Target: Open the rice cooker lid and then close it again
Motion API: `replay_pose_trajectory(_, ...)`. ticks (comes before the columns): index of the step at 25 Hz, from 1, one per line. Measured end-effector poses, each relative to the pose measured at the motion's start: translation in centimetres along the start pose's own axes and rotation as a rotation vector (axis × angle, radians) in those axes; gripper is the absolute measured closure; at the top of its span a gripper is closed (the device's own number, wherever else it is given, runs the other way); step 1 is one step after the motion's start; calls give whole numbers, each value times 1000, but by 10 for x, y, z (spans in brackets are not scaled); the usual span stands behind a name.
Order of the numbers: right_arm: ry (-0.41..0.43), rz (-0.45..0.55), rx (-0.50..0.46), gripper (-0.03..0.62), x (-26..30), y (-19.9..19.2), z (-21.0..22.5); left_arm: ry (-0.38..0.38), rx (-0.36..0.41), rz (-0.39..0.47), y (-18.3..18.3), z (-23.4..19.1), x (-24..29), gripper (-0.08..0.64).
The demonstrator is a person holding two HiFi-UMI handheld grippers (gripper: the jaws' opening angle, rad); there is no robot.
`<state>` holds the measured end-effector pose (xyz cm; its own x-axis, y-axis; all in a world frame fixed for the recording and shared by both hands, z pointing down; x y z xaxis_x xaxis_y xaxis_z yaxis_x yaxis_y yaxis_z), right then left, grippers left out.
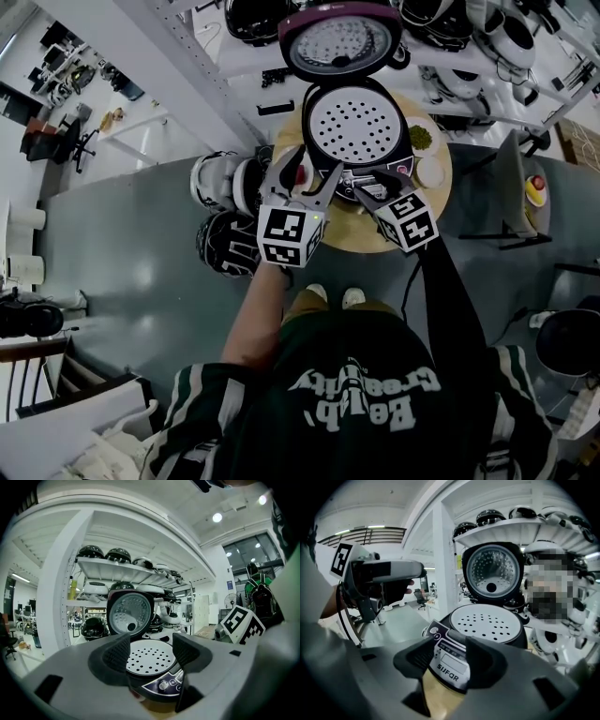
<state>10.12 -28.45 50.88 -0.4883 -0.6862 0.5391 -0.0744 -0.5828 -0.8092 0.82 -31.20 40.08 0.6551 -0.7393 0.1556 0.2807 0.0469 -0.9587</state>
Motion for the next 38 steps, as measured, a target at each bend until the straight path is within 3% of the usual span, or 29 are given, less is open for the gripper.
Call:
replay_pose_trajectory(14, -6, 14, 33, 403, -1, 1, 6, -7, -12, -32, -14, -7, 6, 276)
replay_pose_trajectory(19, -15, 20, 116, 425, 0, 2, 9, -45, -15, -59, -26, -20, 20, 303)
replay_pose_trajectory(23, 44, -46, 186, 391, 0, 5, 8, -68, -35, -53, -25, -43, 35, 304)
replay_pose_trajectory(27, 49, -140, 126, 431, 1, 11, 10, -80, -37, -35, -13, -74, 50, 305)
replay_pose_trajectory(28, 37, -134, 105, 417, -2, 17, 12, -80, -39, -27, -9, -82, 53, 304)
replay_pose_trajectory(31, -11, -27, 95, 397, -17, 53, 23, -72, -31, -3, 4, -102, 60, 304)
replay_pose_trajectory(38, -145, 384, 168, 391, -63, 193, 78, -46, -17, 87, 62, -138, 77, 324)
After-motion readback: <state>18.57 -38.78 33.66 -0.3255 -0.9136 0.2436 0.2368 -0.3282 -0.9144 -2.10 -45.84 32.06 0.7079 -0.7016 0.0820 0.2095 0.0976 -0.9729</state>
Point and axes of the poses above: the fingertips, and each gripper's own axes: x forward along the fingers, z to its right, y out of its top, the point moved 2 cm from there along -x, backward along the fingers, and after that the axes turned 13 degrees about x, right-handed, at the moved point
